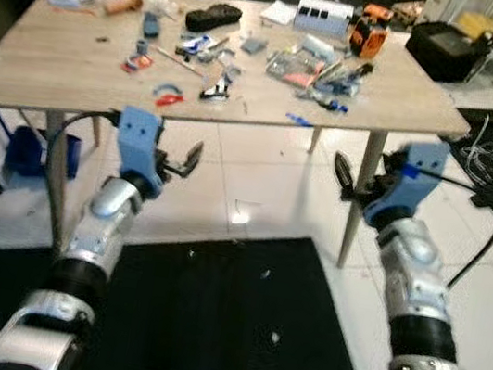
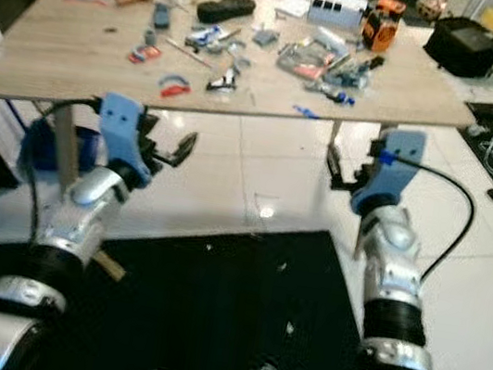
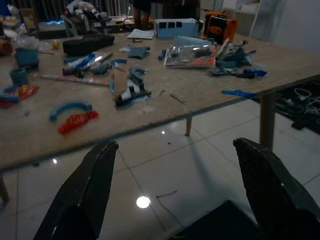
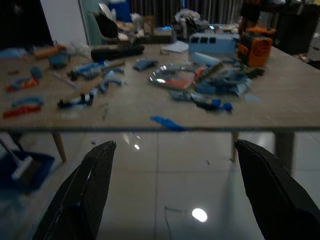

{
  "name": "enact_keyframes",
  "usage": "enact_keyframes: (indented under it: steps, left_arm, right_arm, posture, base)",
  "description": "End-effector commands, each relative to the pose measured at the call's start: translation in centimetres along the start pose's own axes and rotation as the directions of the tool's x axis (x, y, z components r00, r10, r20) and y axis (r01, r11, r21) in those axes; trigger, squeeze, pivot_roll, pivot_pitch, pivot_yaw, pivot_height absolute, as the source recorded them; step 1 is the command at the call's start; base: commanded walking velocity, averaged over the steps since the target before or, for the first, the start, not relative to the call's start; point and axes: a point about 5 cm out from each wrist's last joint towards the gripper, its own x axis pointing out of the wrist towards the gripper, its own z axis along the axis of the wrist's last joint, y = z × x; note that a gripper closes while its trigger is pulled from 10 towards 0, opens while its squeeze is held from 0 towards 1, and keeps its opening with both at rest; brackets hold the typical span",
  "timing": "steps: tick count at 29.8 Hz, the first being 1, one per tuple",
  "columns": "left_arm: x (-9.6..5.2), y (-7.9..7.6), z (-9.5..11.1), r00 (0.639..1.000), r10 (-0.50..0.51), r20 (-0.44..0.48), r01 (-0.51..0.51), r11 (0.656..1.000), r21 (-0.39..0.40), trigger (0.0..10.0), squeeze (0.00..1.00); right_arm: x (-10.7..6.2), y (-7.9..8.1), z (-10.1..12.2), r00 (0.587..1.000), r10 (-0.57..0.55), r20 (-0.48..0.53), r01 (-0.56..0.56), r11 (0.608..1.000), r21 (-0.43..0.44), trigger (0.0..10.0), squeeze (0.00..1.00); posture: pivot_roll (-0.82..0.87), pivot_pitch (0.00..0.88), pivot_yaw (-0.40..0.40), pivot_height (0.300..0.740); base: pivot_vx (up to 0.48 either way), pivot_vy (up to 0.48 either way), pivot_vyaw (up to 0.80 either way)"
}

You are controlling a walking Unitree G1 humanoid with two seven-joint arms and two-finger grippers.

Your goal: Picking trash to rubbish bin

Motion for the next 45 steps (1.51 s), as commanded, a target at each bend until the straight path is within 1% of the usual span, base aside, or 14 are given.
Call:
enact_keyframes:
  steps: [1,10,20,24,25,27,28,30,31,33,43,45]
  left_arm:
    - [0.1,0.1,-0.2,1.0,0.01,-0.013,-0.01,1.0,0.022,10.0,0.0]
    - [0.2,0.2,-0.2,0.999,0.03,-0.011,-0.03,0.999,0.031,10.0,0.0]
    - [0.3,0.1,-0.2,1.0,0.028,-0.009,-0.028,0.999,0.041,10.0,0.0]
    - [0.3,0.0,-0.2,1.0,0.024,-0.007,-0.024,0.999,0.048,10.0,0.0]
    - [0.3,0.0,-0.1,1.0,0.023,-0.005,-0.023,0.999,0.049,10.0,0.0]
    - [0.4,0.0,-0.1,1.0,0.022,-0.003,-0.022,0.999,0.05,10.0,0.0]
    - [0.4,0.0,-0.1,1.0,0.022,-0.002,-0.022,0.998,0.05,10.0,0.0]
    - [0.4,0.0,-0.1,1.0,0.022,-0.002,-0.022,0.998,0.051,10.0,0.0]
    - [0.4,0.0,0.0,1.0,0.02,0.002,-0.02,0.998,0.055,10.0,0.0]
    - [0.4,0.0,0.0,1.0,0.019,0.004,-0.019,0.998,0.058,10.0,0.0]
    - [0.4,-0.2,0.2,1.0,0.01,0.012,-0.011,0.998,0.065,10.0,0.0]
    - [0.5,-0.3,0.4,1.0,0.002,0.028,-0.003,0.999,0.047,10.0,0.0]
  right_arm:
    - [-0.2,0.1,0.3,0.999,0.023,0.032,-0.023,1.0,0.008,10.0,1.0]
    - [-0.1,0.6,0.4,0.997,0.061,0.039,-0.061,0.998,-0.001,10.0,1.0]
    - [-0.2,0.5,0.3,0.997,0.064,0.036,-0.064,0.998,-0.002,10.0,1.0]
    - [-0.1,0.4,0.0,0.999,0.05,0.003,-0.05,0.998,-0.024,10.0,1.0]
    - [-0.1,0.5,-0.1,0.998,0.068,-0.003,-0.068,0.997,-0.022,10.0,0.66]
    - [-0.1,0.7,-0.2,0.996,0.091,-0.008,-0.091,0.996,-0.019,10.0,0.66]
    - [-0.2,0.8,-0.2,0.995,0.1,-0.011,-0.1,0.995,-0.019,10.0,0.15]
    - [-0.2,0.8,-0.2,0.995,0.103,-0.013,-0.103,0.994,-0.019,10.0,0.15]
    - [-0.3,0.9,-0.5,0.992,0.116,-0.041,-0.118,0.992,-0.053,10.0,0.0]
    - [-0.3,0.9,-0.6,0.992,0.119,-0.051,-0.122,0.991,-0.061,10.0,0.0]
    - [-0.6,0.7,-1.5,0.981,0.146,-0.129,-0.157,0.985,-0.078,10.0,0.0]
    - [-0.8,0.8,-2.0,0.968,0.18,-0.177,-0.196,0.978,-0.075,10.0,0.0]
  posture:
    - [-0.09,0.0,0.022,0.74]
    - [-0.09,0.0,0.022,0.74]
    - [-0.09,0.0,0.022,0.74]
    - [-0.09,0.0,0.022,0.74]
    - [-0.09,0.0,0.022,0.74]
    - [-0.09,0.0,0.021,0.74]
    - [-0.09,0.0,0.021,0.74]
    - [-0.09,0.0,0.021,0.74]
    - [-0.09,0.0,0.021,0.74]
    - [-0.09,0.0,0.021,0.74]
    - [-0.09,0.0,0.022,0.74]
    - [-0.09,0.0,0.022,0.74]
  base:
    - [0.48,0.0,0.0]
    - [0.48,0.0,0.0]
    - [0.48,0.0,0.0]
    - [0.48,0.0,0.0]
    - [0.48,0.0,0.0]
    - [0.48,0.0,0.0]
    - [0.48,0.0,0.0]
    - [0.48,0.0,0.0]
    - [0.48,0.0,0.0]
    - [0.48,0.0,0.0]
    - [0.47,0.0,0.8]
    - [0.0,0.0,0.8]
